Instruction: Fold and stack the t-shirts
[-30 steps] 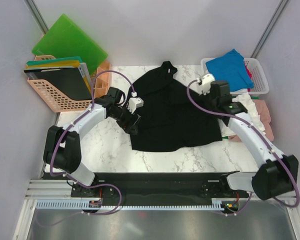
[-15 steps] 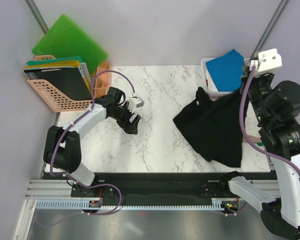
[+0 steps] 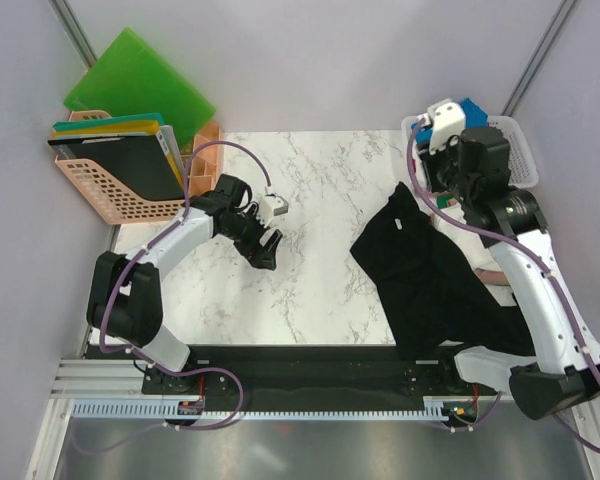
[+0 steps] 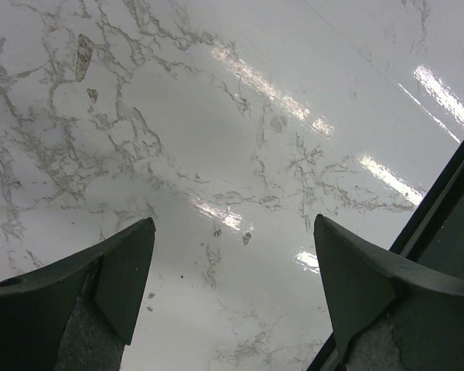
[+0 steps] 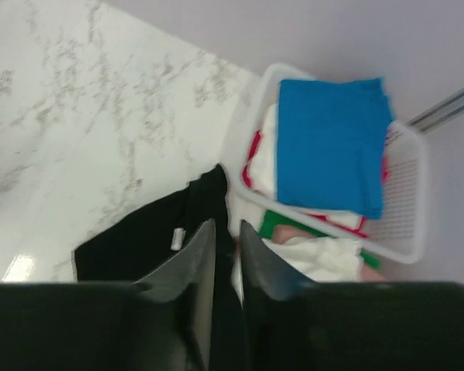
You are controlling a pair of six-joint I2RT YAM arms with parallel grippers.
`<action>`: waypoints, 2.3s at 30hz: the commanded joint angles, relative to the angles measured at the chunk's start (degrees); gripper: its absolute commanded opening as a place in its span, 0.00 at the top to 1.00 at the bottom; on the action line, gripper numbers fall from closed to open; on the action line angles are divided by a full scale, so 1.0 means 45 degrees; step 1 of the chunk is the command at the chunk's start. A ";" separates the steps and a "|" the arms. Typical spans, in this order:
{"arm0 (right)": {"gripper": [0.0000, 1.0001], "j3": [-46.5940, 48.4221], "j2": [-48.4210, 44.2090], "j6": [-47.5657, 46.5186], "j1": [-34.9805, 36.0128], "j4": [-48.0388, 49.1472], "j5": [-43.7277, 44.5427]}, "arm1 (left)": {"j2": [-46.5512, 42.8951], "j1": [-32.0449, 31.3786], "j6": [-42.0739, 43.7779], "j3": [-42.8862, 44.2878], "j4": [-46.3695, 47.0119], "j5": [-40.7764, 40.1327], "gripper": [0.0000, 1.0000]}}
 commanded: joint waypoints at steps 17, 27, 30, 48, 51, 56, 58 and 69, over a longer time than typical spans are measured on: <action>0.33 -0.6059 0.0143 0.0283 -0.0393 -0.1486 -0.1737 | -0.0476 -0.0099 0.0043 0.0221 0.0204 0.0429 0.10; 0.40 -0.6157 0.3460 -0.0049 -0.1564 0.0837 -0.2167 | -0.0789 -0.0080 0.0161 -0.0093 0.0204 0.0194 0.10; 0.41 -0.6041 0.4224 -0.0166 -0.1798 0.1403 -0.1992 | -0.0672 -0.0080 0.0161 -0.0054 0.0185 0.0214 0.10; 0.46 -0.5336 0.5417 -0.0655 -0.3245 0.1835 -0.2811 | -0.0379 -0.0119 0.0142 0.0063 0.0185 0.0175 0.10; 0.48 -0.5395 0.5691 -0.0519 -0.3226 0.1991 -0.3220 | -0.0301 -0.0119 0.0103 0.0161 0.0146 0.0156 0.10; 0.52 -0.5493 0.5829 -0.0479 -0.3226 0.2011 -0.3808 | -0.0126 -0.0158 0.0122 0.0181 0.0126 0.0078 0.10; 0.53 -0.5513 0.5634 -0.0460 -0.3225 0.1953 -0.4003 | -0.0047 -0.0177 0.0122 0.0220 0.0107 0.0077 0.10; 0.59 -0.5727 0.4949 -0.0499 -0.3148 0.1425 -0.4355 | 0.0187 -0.0314 0.0083 0.0454 0.0048 0.0038 0.11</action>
